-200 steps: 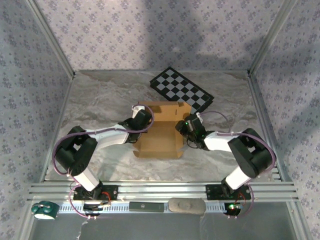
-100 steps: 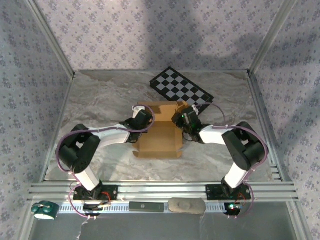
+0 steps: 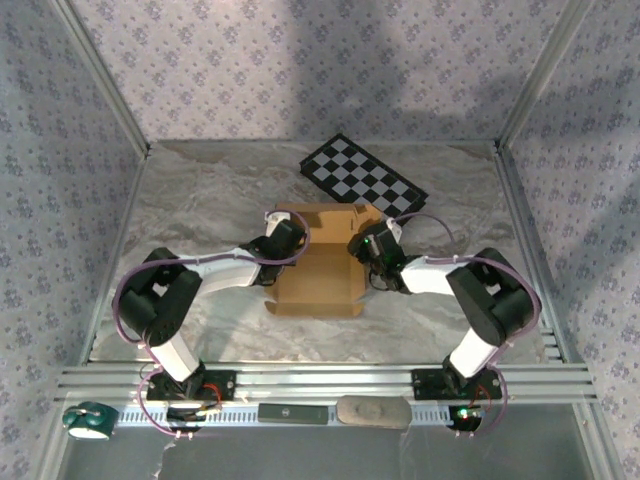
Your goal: Fold the paper box
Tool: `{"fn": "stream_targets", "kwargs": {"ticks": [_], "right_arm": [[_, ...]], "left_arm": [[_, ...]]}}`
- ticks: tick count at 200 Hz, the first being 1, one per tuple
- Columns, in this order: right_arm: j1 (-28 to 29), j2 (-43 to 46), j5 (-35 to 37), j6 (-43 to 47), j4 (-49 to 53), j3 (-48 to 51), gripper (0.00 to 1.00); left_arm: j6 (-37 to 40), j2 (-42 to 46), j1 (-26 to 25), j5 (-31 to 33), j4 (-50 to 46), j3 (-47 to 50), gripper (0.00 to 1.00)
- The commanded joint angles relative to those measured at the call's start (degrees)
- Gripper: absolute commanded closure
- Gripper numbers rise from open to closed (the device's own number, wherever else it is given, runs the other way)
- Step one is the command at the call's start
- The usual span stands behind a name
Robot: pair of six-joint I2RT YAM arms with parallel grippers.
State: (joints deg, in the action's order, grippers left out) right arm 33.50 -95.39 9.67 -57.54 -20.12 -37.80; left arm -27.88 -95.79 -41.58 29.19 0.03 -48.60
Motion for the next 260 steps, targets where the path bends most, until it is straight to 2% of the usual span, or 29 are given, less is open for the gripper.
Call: {"fn": "stream_targets", "kwargs": {"ticks": [1,26,47,62,120,224,260], "right_arm": [[-0.36,-1.38,-0.65,0.11,-1.11,-1.17,0.45],[-0.89,-3.49,-2.41,0.75,-2.21,-2.84,0.47],[-0.86,-4.89,-3.52,1.02,-2.47,-4.69,0.59],[-0.39,-4.75,-3.43,0.95,-2.3,-5.32,0.63],[2.25,-2.62,-2.12,2.75,1.71,-8.28,0.63],[3.72,-10.11,-4.16,1.55,2.6,-13.04,0.64],[4.9,-5.17,-2.27,4.86,4.03,-11.93,0.62]], "left_arm": [[0.89,-0.81,-0.04,1.22,-0.95,-0.42,1.0],[0.9,-0.8,-0.13,1.18,-0.57,-0.35,1.0],[1.15,-0.98,-0.25,1.22,-0.47,-0.55,1.0],[1.36,-0.99,-0.34,1.3,-0.67,-0.79,1.0],[1.25,-1.37,-0.26,1.36,-0.4,-0.85,1.0],[1.42,-1.42,-0.6,1.39,-0.35,-0.83,1.0],[1.64,-1.42,-0.47,1.88,-0.57,-0.79,1.0]]}}
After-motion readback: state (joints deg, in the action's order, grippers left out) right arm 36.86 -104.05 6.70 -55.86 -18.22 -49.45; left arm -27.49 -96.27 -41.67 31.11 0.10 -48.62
